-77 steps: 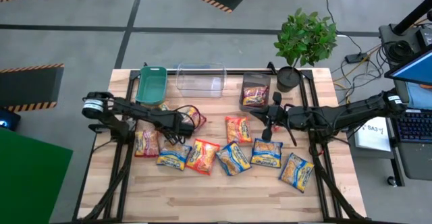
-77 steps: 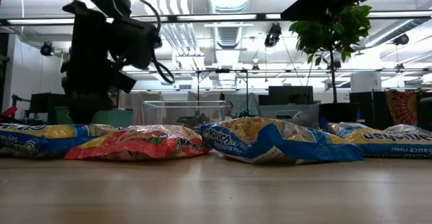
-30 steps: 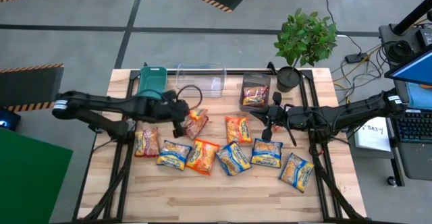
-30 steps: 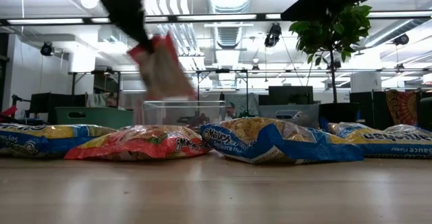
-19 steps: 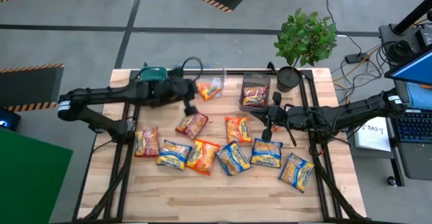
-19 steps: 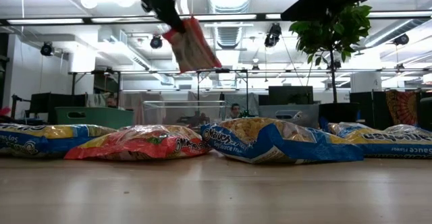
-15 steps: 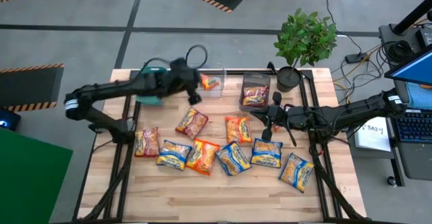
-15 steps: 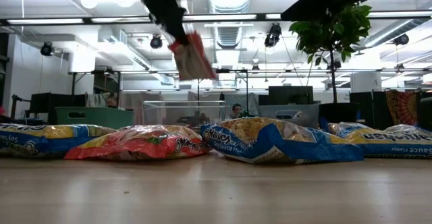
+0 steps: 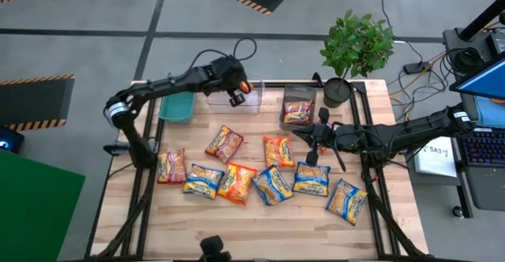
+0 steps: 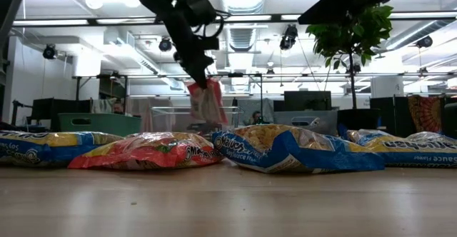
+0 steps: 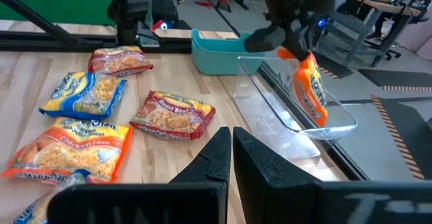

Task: Sort Maruchan noodles
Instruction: Put the orange noodle pack into the transparent bin

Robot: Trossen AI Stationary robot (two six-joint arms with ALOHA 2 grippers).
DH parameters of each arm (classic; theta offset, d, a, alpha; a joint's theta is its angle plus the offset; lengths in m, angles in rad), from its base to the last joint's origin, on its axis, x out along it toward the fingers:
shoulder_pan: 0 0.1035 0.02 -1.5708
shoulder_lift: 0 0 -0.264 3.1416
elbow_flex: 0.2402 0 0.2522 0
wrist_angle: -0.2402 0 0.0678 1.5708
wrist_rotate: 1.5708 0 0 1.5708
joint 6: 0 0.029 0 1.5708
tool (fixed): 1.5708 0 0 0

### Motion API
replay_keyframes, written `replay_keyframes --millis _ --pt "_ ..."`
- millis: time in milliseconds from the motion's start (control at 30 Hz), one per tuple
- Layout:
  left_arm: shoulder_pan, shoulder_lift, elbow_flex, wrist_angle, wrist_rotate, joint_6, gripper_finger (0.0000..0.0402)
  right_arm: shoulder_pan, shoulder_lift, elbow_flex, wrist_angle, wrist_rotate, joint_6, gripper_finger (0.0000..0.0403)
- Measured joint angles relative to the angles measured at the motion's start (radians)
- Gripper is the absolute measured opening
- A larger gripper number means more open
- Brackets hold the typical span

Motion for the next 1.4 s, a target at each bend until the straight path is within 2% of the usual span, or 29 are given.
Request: replay_keyframes --millis 233,333,567,700,833,967,1067,1133,1267,1400 --pt "0.009 0.072 0.046 0.001 0.006 -0.051 0.0001 0.000 0.000 0.000 -0.012 0.008 0.007 0.0009" --pt "0.009 0.097 0.056 -0.058 0.020 -0.050 0.0005 0.000 0.000 0.000 -0.016 0.008 0.015 0.0009" --pt "0.008 0.112 0.063 -0.178 0.118 -0.060 0.0055 0.000 0.000 0.000 -0.021 0.008 0.018 0.0009" --pt "0.004 0.105 0.080 -0.259 0.133 -0.067 0.0082 0.000 0.000 0.000 -0.021 0.008 0.029 0.0009" --pt "0.004 0.102 0.104 -0.324 0.132 -0.044 0.0090 0.000 0.000 0.000 -0.021 0.008 0.029 0.0009" --pt "0.005 0.102 0.134 -0.305 0.154 -0.026 0.0084 0.000 0.000 0.000 -0.021 0.008 0.029 0.0009" --pt "0.014 0.102 0.136 -0.233 0.277 -0.033 0.0072 0.000 0.000 0.000 -0.021 0.008 0.028 0.0009" --pt "0.023 0.108 0.135 -0.210 0.320 -0.042 0.0056 0.000 0.000 0.000 -0.021 0.008 0.028 0.0009" --pt "0.052 0.127 0.130 -0.210 0.320 -0.091 0.0012 0.000 0.000 0.000 -0.021 0.008 0.028 0.0009" --pt "0.070 0.149 0.126 -0.218 0.321 -0.130 0.0006 0.000 0.000 0.000 -0.022 0.008 0.027 0.0009"
